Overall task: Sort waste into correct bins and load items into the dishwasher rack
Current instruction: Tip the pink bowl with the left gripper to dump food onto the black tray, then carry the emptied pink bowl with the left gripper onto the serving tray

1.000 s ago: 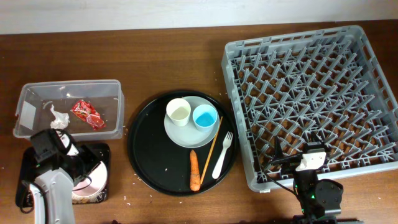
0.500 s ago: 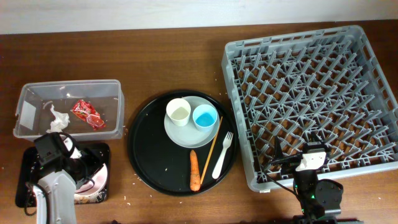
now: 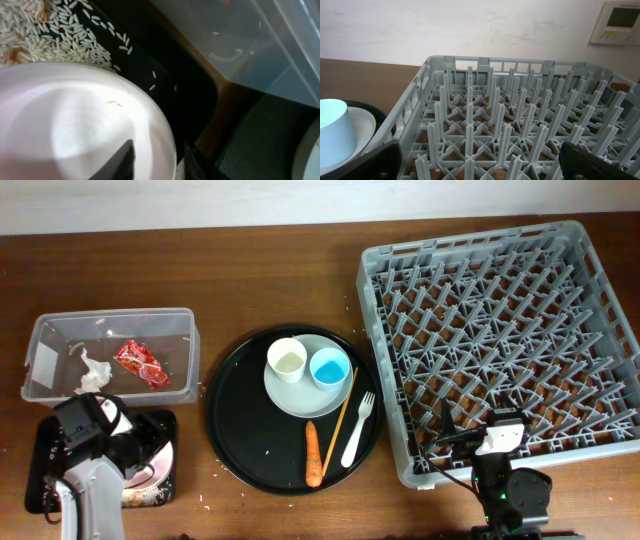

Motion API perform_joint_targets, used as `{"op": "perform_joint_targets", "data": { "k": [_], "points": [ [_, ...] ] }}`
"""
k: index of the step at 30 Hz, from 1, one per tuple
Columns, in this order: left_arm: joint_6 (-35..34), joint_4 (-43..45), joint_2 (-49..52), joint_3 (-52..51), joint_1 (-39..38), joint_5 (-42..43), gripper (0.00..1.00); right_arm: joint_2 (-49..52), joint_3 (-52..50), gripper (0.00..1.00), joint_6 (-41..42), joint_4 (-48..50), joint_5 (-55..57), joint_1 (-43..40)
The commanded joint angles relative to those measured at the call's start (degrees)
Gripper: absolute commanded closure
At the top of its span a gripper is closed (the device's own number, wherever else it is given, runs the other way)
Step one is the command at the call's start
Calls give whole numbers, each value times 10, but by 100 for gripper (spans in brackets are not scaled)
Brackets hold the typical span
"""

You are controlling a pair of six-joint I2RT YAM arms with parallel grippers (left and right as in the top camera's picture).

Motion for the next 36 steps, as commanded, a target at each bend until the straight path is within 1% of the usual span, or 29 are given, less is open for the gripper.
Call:
{"op": "perform_joint_targets", "data": {
  "k": [1, 3, 6, 7, 10, 11, 14, 19, 22, 25, 33, 36],
  "points": [
    [-4, 10, 25, -8, -2, 7, 66, -3, -3, 1, 3, -3, 3, 3],
    [-4, 14, 38, -8, -2, 7, 66, -3, -3, 1, 3, -3, 3, 3],
    [-4, 17, 46, -8, -2, 9, 89, -3, -3, 2, 3, -3, 3, 3],
    [-4, 20, 46, -8, -2, 21, 94, -3, -3, 1, 3, -3, 3, 3],
    [-4, 20, 46, -7, -2, 37, 96, -3, -3, 1, 3, -3, 3, 3],
    [-4, 19, 46, -3, -2, 37, 99, -3, -3, 1, 3, -3, 3, 3],
    [-4, 1, 37, 22, -2, 36, 99, -3, -3, 1, 3, -3, 3, 3],
    [-4, -56, -10, 78, -2, 34, 100, -3, -3, 1, 3, -3, 3, 3],
    [-3, -73, -35, 80, -2, 34, 99, -3, -3, 1, 3, -3, 3, 3],
    [-3, -76, -46, 80, -2, 4, 100, -3, -3, 1, 3, -3, 3, 3],
    [-3, -108, -71, 93, -2, 5, 99, -3, -3, 1, 3, -3, 3, 3],
    [-1, -145, -71, 109, -2, 11, 100, -3, -3, 1, 3, -3, 3, 3]
  ]
}}
